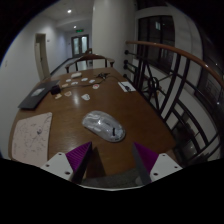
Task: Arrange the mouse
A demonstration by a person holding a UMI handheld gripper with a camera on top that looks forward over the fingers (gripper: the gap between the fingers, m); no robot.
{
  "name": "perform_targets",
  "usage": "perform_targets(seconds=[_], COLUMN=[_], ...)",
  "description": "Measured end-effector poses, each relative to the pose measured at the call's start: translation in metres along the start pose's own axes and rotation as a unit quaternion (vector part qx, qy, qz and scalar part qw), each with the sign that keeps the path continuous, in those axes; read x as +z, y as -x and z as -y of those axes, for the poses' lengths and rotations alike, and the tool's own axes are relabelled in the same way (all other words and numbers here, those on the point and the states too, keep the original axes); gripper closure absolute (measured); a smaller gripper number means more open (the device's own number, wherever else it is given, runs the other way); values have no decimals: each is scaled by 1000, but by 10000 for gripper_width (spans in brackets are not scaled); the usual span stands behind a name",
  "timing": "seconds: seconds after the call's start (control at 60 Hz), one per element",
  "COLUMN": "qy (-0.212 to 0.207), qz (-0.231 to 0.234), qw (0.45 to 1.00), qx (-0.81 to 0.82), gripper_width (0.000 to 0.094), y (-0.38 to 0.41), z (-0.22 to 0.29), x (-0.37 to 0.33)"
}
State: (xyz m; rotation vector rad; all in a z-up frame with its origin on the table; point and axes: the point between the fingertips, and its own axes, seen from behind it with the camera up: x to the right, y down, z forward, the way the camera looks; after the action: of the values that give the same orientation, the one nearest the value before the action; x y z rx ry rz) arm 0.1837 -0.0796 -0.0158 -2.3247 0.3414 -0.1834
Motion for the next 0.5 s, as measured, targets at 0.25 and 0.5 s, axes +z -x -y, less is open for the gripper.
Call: perform_targets(seconds=[0.25,0.5], qy=[-21,-36], qz=[38,26], qw=[999,999], qx=[-24,-9], gripper_width=[108,156], y=[4,-10], z=[42,80], x=[50,89])
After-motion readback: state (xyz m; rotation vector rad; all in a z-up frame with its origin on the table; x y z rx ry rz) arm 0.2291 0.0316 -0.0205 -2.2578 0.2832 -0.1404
